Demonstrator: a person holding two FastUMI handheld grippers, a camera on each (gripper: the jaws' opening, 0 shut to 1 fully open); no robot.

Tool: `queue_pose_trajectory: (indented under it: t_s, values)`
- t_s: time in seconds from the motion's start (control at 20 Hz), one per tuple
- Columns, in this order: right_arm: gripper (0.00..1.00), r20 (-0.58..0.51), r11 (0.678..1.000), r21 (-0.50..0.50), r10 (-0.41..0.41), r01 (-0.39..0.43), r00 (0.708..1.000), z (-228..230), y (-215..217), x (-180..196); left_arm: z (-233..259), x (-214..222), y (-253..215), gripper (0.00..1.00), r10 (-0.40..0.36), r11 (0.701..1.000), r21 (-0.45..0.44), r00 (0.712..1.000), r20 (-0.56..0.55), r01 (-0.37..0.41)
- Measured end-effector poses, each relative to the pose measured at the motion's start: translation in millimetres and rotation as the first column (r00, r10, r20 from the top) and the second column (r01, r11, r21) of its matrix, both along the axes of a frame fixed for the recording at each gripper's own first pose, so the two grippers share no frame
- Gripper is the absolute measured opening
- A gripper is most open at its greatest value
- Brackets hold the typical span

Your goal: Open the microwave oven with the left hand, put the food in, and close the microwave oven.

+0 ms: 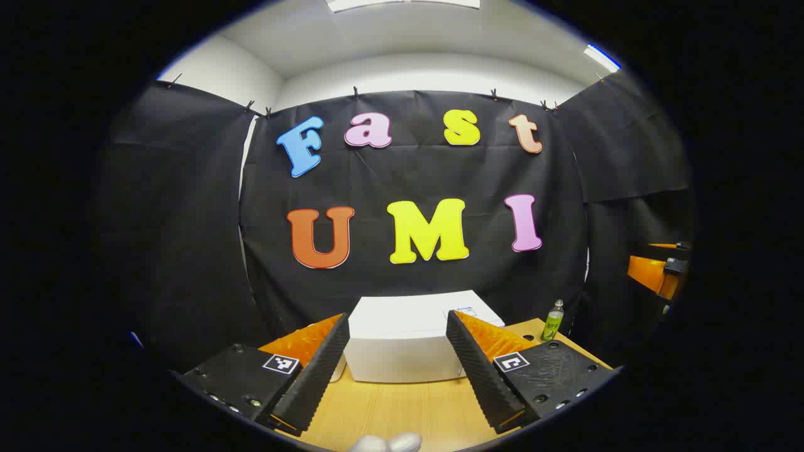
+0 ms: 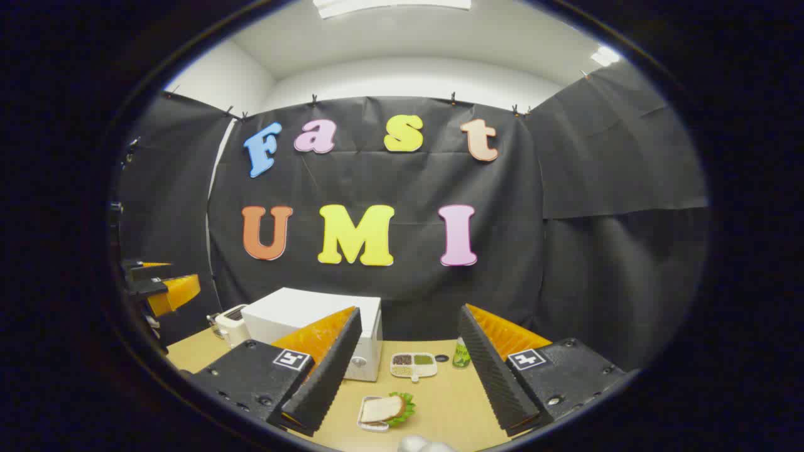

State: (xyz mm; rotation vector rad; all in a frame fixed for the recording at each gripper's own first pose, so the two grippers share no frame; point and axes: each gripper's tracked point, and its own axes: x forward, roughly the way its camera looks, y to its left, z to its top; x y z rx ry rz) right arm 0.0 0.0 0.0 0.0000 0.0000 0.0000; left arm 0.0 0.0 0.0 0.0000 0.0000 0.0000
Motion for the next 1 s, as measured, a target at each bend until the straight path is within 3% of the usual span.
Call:
queue_pose_trajectory:
  t_s: [0.35, 0.4, 0.85, 0.9, 1.0]
  values:
    - [0.99, -0.022, 1.000, 0.021, 0.002, -0.001, 1.000, -15, -9, 11, -4, 4, -2, 0.96, 0.027, 0.999, 0.018, 1.000, 0.001, -0.027]
    - [0.92, -0.019, 1.000, 0.021, 0.002, -0.001, 1.000, -14, -10, 12, -5, 5, -3, 0.96, 0.028, 0.999, 0.020, 1.000, 0.002, -0.028]
    - [0.92, -0.009, 1.000, 0.015, 0.002, -0.002, 1.000, -12, -20, 24, -14, 25, -9, 0.96, 0.034, 0.999, 0.015, 0.999, -0.015, -0.034]
    - [0.99, -0.011, 1.000, 0.015, 0.002, -0.002, 1.000, -12, -20, 26, -15, 27, -10, 0.96, 0.034, 0.999, 0.017, 0.999, -0.019, -0.033]
    - [0.99, -0.012, 1.000, 0.017, 0.003, -0.003, 1.000, -13, -22, 29, -18, 31, -9, 0.96, 0.038, 0.999, 0.018, 0.999, -0.026, -0.037]
